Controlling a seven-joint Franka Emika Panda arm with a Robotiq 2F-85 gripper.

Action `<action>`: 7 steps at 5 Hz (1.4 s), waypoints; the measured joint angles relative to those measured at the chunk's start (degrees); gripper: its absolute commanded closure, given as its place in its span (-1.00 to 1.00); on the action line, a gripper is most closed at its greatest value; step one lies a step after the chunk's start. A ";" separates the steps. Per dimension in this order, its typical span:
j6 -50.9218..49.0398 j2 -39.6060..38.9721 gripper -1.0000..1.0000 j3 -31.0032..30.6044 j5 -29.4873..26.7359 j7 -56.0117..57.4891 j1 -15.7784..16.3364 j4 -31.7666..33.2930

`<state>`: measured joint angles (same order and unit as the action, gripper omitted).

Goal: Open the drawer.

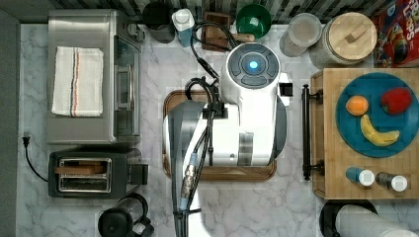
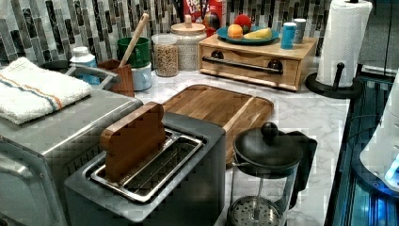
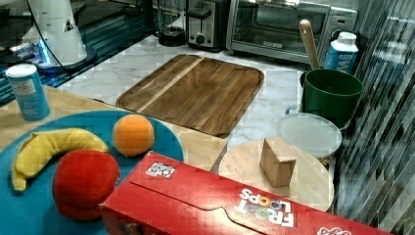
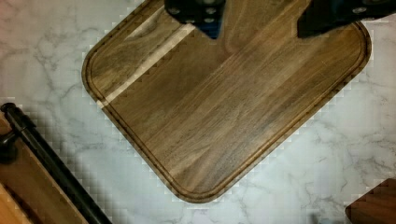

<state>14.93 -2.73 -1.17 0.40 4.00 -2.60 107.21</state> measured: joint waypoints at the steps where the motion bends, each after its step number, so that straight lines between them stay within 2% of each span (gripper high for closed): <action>1: 0.56 -0.04 -1.00 -0.01 0.00 0.01 -0.18 0.06; 4: 0.53 -1.40 -1.00 -0.01 0.02 0.19 -1.15 0.28; 5: 0.55 -1.24 -1.00 -0.01 0.02 7.31 -1.97 1.18; 7: 13.32 2.96 -1.00 0.18 2.10 29.38 -4.62 10.63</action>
<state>28.24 0.23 -1.00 2.50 33.38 -7.22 117.84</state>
